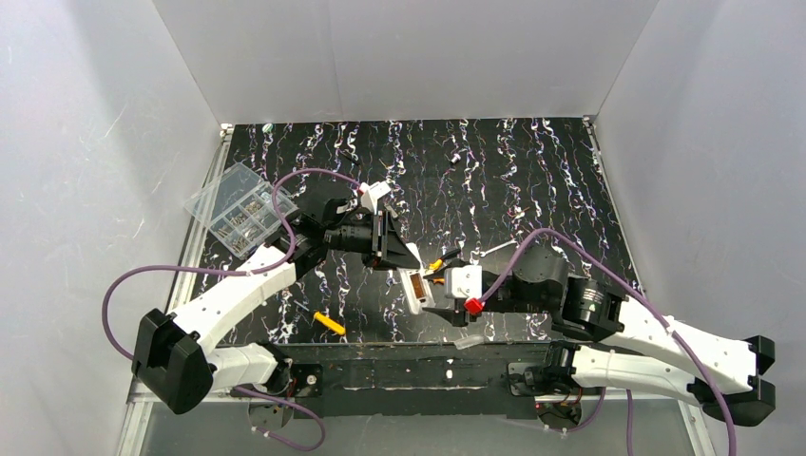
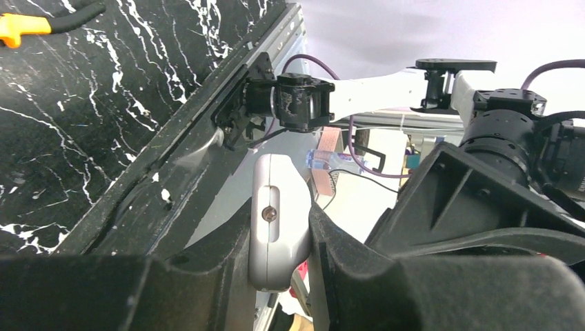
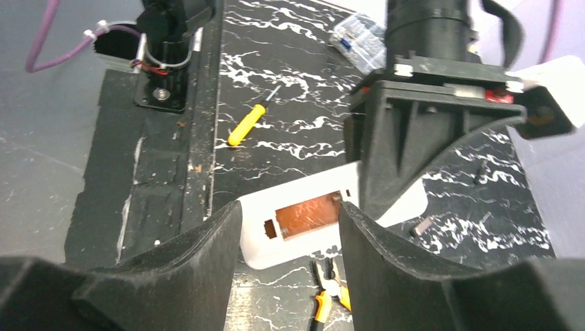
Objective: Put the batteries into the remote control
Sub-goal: Remove the battery cover from the remote control, then move the battery cover to the center of the board.
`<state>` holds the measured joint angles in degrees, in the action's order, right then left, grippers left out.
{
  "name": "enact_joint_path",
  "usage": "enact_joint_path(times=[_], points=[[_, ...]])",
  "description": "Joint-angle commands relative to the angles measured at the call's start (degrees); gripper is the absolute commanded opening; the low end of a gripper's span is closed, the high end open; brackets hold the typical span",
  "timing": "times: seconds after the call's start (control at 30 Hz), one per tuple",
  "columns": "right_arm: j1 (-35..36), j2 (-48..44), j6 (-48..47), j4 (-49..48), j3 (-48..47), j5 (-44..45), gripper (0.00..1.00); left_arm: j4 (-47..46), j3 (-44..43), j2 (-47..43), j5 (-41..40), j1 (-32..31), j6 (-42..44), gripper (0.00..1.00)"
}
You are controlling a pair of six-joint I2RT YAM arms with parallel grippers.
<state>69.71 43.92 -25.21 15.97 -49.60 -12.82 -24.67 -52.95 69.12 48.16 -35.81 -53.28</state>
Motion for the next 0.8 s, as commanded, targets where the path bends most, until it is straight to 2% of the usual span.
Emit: enact_joint_path(times=[0.0, 0.2, 0.37, 0.57, 0.7, 0.77], points=[[-0.28, -3.07, 3.99, -7.28, 1.50, 9.53, 0.61, 3.17, 1.48, -0.70, -1.83, -0.18, 3.81, 0.00], [-0.28, -4.65, 16.67, -8.44, 2.26, 34.00, 0.61, 9.04, 2.94, -2.09, -5.53, 0.82, 7.33, 0.00], [-0.36, -3.95, 32.18, -0.74, 1.81, 49.29, 0.56, 14.04, 3.42, -4.17, -7.20, 1.10, 9.97, 0.00], [-0.89, 1.75, 54.99, 20.63, -4.18, 59.37, 0.55, 13.05, 5.15, -4.88, -7.47, 1.10, 8.82, 0.00], [-3.06, 4.05, 65.30, 27.74, -6.54, 60.95, 0.54, 12.02, 5.41, -4.56, -7.15, 1.14, 8.19, 0.00], [-7.04, 4.68, 68.78, 30.13, -7.14, 59.33, 0.54, 12.28, 5.03, -4.31, -6.88, 1.10, 8.25, 0.00]])
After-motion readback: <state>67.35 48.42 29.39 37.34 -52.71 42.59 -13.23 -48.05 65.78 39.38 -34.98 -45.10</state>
